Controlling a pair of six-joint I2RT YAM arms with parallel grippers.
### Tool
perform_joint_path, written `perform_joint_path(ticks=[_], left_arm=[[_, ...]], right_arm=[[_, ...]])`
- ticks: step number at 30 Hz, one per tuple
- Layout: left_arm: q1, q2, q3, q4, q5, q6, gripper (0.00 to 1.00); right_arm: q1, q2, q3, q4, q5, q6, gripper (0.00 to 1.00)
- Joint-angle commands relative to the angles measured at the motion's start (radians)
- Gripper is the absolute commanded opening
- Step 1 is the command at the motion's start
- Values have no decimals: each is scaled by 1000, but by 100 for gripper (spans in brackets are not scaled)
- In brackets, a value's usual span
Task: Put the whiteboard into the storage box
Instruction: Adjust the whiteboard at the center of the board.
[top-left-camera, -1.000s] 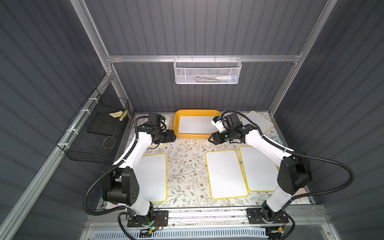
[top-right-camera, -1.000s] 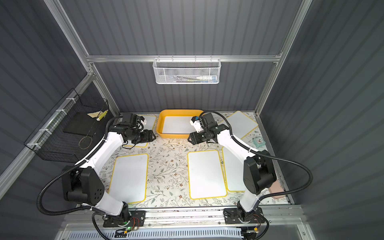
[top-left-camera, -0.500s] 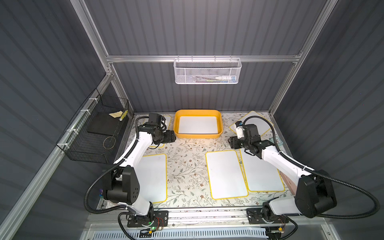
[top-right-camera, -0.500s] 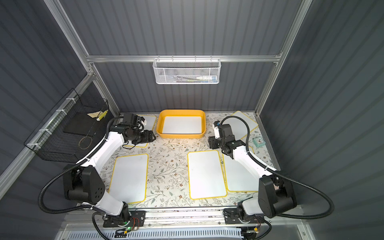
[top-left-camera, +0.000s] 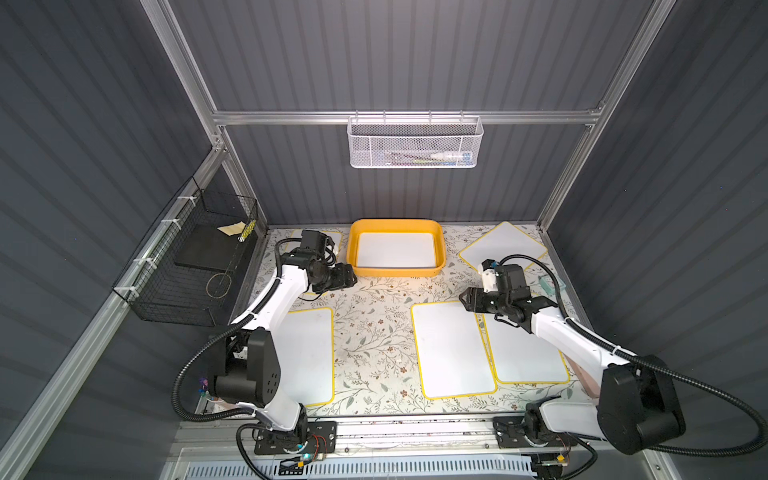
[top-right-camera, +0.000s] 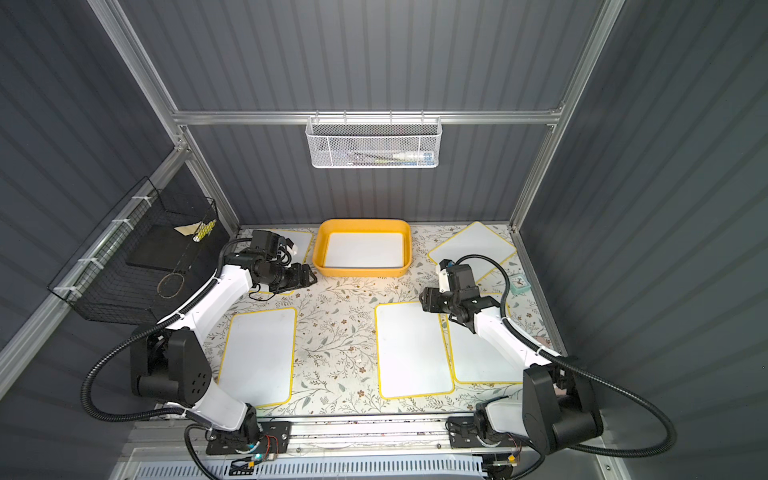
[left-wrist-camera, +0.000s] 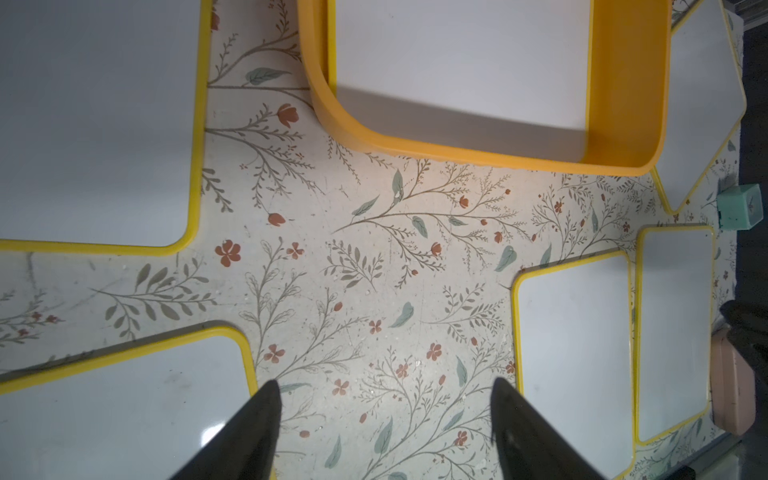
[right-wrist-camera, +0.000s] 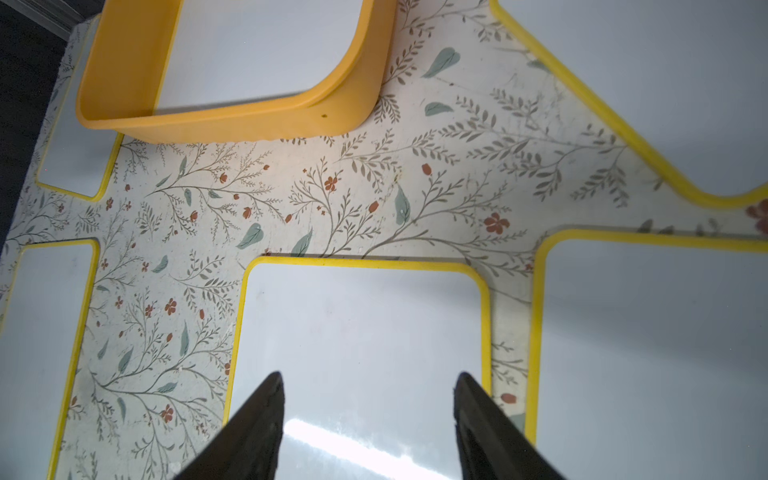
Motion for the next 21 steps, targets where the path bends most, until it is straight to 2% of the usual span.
perform_joint_path(ticks=[1, 4, 10, 13, 21], left_arm=[[-25, -5, -84, 53, 51, -74, 80], [-61, -21, -172, 106, 86, -126, 80], [-170, -37, -309, 180, 82, -211, 79], [-233, -40, -343, 210, 65, -254, 79], [-370, 24, -341, 285, 7, -336, 79]], right_arm=[[-3, -6, -25, -34, -90, 56, 66], [-3, 2, -42, -62, -149, 73, 66], [-3, 20, -34, -197, -111, 108, 67], [-5, 31, -25, -275, -40, 123, 68], [-22, 74, -7, -326, 4, 106, 70]])
